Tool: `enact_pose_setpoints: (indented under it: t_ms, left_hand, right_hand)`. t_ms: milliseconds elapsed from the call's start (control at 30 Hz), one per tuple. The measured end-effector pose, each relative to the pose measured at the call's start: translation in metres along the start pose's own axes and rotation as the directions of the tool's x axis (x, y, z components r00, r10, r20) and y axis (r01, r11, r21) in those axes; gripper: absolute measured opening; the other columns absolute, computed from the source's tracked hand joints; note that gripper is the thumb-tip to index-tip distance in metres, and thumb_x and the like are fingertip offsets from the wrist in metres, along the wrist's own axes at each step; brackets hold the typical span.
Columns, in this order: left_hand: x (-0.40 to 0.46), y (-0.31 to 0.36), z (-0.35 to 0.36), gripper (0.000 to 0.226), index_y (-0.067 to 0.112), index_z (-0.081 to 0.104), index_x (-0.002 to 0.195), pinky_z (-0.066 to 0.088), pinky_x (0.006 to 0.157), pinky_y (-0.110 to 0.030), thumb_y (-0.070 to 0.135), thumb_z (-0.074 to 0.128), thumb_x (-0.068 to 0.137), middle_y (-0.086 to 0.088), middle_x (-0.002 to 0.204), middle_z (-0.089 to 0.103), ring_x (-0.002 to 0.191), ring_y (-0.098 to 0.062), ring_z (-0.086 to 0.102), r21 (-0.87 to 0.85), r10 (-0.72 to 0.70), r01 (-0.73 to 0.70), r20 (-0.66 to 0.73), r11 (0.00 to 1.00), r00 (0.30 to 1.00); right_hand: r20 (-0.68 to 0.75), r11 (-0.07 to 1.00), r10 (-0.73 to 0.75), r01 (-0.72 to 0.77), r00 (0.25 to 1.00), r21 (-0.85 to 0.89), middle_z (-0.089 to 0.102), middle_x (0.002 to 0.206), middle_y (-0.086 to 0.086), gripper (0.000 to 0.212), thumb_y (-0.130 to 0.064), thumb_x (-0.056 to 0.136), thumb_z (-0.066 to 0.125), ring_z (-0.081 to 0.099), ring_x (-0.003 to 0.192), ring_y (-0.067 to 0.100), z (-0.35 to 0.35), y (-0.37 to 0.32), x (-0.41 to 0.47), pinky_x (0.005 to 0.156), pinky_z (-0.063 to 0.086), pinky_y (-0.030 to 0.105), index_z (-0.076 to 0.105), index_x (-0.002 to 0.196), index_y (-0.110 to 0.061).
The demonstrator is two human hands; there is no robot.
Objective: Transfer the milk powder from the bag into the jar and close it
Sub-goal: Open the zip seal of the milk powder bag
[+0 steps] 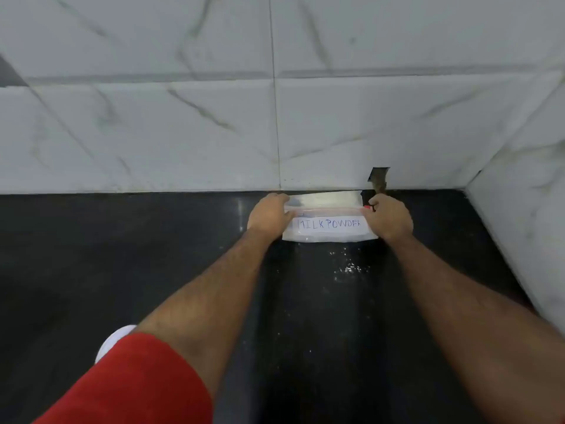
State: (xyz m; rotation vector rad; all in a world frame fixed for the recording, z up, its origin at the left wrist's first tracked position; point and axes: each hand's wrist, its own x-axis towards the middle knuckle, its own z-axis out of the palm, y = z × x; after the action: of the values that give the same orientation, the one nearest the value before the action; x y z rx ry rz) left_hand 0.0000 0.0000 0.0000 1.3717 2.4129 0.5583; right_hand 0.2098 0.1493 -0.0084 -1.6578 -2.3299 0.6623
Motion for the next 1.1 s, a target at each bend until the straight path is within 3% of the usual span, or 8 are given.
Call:
enact_pose_setpoints:
  t_ms: [233,367,500,600,733,833,967,1100]
  left_hand:
    - [0.023,-0.007,0.030,0.028,0.014,0.066,0.108,0.054,0.082,-0.036,0.036,0.058,0.093,-0.004,0.104,0.070,0.098,-0.025,0.065,-0.154,-0.340,0.328,-0.061,0.932,0.938]
    - [0.026,-0.011,0.044,0.026,0.017,0.068,0.106,0.054,0.081,-0.034,0.035,0.063,0.089,-0.004,0.105,0.071,0.098,-0.024,0.065,-0.256,-0.429,0.403,-0.050,0.878,0.902]
    - [0.028,-0.012,0.044,0.028,0.012,0.070,0.112,0.045,0.076,-0.027,0.028,0.067,0.089,-0.006,0.111,0.072,0.103,-0.024,0.066,-0.320,-0.498,0.462,-0.039,0.827,0.866]
    - [0.024,-0.012,0.038,0.018,0.011,0.076,0.100,0.047,0.070,-0.027,0.023,0.068,0.089,-0.006,0.100,0.074,0.095,-0.023,0.068,-0.394,-0.531,0.482,-0.019,0.783,0.847]
    - [0.018,-0.014,0.026,0.018,0.004,0.075,0.099,0.054,0.065,-0.028,0.017,0.068,0.089,-0.009,0.097,0.075,0.078,-0.023,0.067,-0.603,-0.557,0.481,0.073,0.636,0.827]
    - [0.008,-0.011,0.011,0.019,-0.009,0.069,0.102,0.050,0.049,-0.023,0.006,0.065,0.091,-0.017,0.091,0.071,0.059,-0.018,0.063,-0.796,-0.517,0.431,0.178,0.424,0.837]
    - [-0.019,0.001,-0.017,0.012,-0.008,0.065,0.098,0.037,0.034,-0.013,0.000,0.057,0.094,-0.012,0.069,0.060,0.033,-0.004,0.053,-0.851,-0.447,0.347,0.152,0.394,0.882]
    - [-0.040,0.002,-0.045,0.005,0.000,0.062,0.091,0.041,0.038,-0.016,0.003,0.058,0.092,-0.016,0.081,0.057,0.044,-0.010,0.053,-0.866,-0.399,0.275,0.096,0.419,0.912]
  right_hand:
    - [0.002,0.963,0.255,-0.254,0.967,0.092,0.071,0.108,0.011,0.037,-0.045,0.095,0.056,0.066,0.099,0.031,0.023,0.015,0.020,0.072,0.046,0.032,0.073,0.107,-0.014]
    - [0.032,0.929,0.324,-0.324,0.946,0.181,0.071,0.103,0.010,0.037,-0.044,0.093,0.059,0.057,0.083,0.025,0.026,0.014,0.027,0.068,0.040,0.029,0.075,0.103,-0.012]
    - [0.122,0.853,0.395,-0.413,0.911,0.320,0.071,0.101,0.010,0.031,-0.037,0.087,0.071,0.063,0.086,0.026,0.019,0.013,0.031,0.073,0.051,0.033,0.074,0.104,-0.011]
    - [0.233,0.712,0.442,-0.497,0.866,0.496,0.073,0.103,0.012,0.028,-0.025,0.079,0.081,0.069,0.089,0.028,0.014,0.012,0.032,0.082,0.060,0.042,0.070,0.098,-0.008]
    - [0.369,0.508,0.381,-0.526,0.847,0.682,0.070,0.085,0.008,0.012,-0.012,0.088,0.073,0.066,0.069,0.018,-0.008,0.000,0.016,0.051,0.053,0.027,0.063,0.092,-0.007]
    - [0.369,0.480,0.321,-0.486,0.872,0.730,0.069,0.083,0.004,0.013,-0.015,0.091,0.070,0.066,0.068,0.014,-0.025,-0.007,0.002,0.051,0.049,0.026,0.065,0.101,-0.008]
    - [0.318,0.515,0.232,-0.394,0.919,0.761,0.066,0.076,-0.001,0.005,-0.017,0.092,0.068,0.062,0.051,0.005,-0.049,-0.021,-0.019,0.044,0.045,0.017,0.065,0.091,-0.012]
    - [0.276,0.520,0.154,-0.315,0.949,0.794,0.065,0.074,-0.001,0.012,-0.017,0.093,0.066,0.061,0.046,0.004,-0.071,-0.035,-0.045,0.052,0.047,0.022,0.061,0.082,-0.016]
